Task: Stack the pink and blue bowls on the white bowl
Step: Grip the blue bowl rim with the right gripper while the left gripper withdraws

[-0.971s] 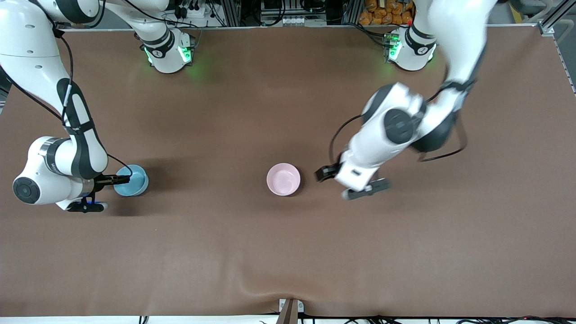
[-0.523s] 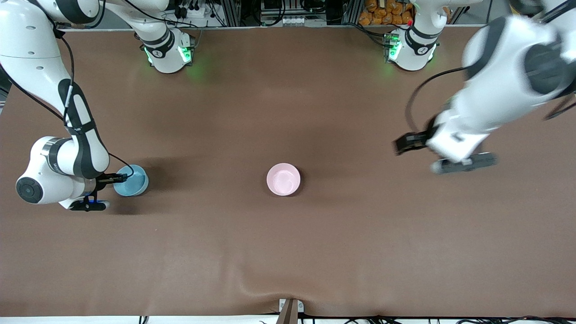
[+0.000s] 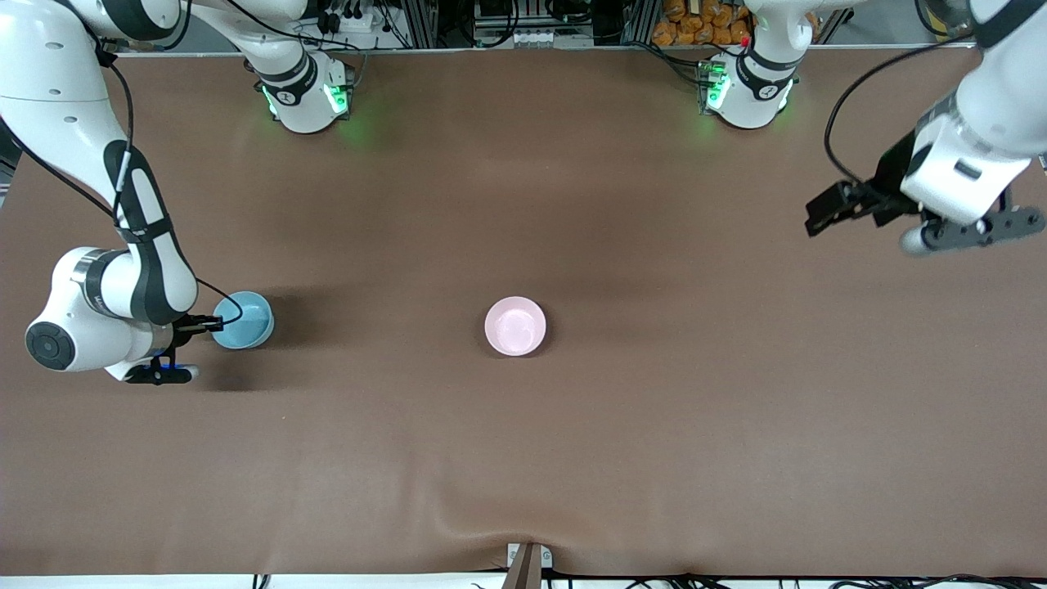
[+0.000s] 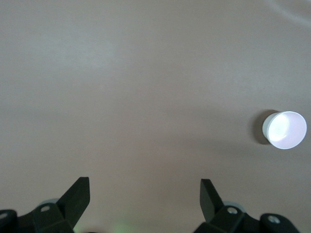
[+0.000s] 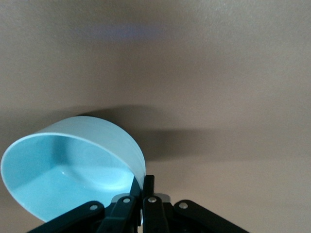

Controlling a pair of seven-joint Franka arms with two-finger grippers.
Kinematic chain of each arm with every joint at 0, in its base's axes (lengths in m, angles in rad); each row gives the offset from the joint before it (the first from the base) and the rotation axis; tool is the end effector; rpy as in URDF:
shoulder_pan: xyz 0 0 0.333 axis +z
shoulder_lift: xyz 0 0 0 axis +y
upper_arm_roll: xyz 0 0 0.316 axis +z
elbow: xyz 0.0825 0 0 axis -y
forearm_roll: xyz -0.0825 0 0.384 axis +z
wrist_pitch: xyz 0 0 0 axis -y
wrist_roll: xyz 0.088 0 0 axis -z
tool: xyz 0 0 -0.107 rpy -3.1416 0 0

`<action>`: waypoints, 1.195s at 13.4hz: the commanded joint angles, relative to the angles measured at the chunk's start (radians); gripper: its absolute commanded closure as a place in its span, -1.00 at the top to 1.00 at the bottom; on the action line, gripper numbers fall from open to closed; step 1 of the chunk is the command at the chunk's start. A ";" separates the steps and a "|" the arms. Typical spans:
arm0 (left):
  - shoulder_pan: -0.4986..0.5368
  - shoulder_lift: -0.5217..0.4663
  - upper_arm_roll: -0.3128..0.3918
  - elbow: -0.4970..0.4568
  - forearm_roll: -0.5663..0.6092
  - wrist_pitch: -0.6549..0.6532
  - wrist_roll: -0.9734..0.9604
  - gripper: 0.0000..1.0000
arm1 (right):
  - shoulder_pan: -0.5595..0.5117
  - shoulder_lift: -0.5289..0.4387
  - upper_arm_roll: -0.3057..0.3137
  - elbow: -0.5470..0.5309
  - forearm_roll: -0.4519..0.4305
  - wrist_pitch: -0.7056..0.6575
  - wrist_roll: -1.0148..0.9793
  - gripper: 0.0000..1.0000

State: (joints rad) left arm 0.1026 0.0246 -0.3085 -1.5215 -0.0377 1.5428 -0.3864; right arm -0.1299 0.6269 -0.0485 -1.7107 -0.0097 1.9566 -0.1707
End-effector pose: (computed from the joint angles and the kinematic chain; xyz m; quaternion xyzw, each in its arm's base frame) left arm 0.5472 -0.1162 0.6323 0.9957 0.0896 -0.0076 0.0213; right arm 0.6182 -0.1100 0.2019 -0.9818 -0.0007 0.1894 0.0142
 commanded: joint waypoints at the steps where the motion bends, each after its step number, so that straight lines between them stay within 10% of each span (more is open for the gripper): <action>1: 0.000 -0.043 0.043 -0.026 0.024 -0.015 0.033 1.00 | 0.001 -0.012 0.013 0.048 -0.009 -0.045 -0.004 -1.00; 10: 0.002 -0.043 0.088 -0.026 0.076 -0.010 0.109 1.00 | 0.004 -0.009 0.199 0.154 0.193 -0.136 0.011 -1.00; 16: 0.031 -0.046 0.085 -0.026 0.059 -0.012 0.110 1.00 | 0.235 0.020 0.207 0.212 0.318 -0.122 0.345 -1.00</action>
State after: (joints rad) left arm 0.1197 -0.0013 -0.2196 -1.5352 0.0165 1.5304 -0.2944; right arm 0.0293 0.6285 0.1646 -1.5491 0.2909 1.8404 0.0422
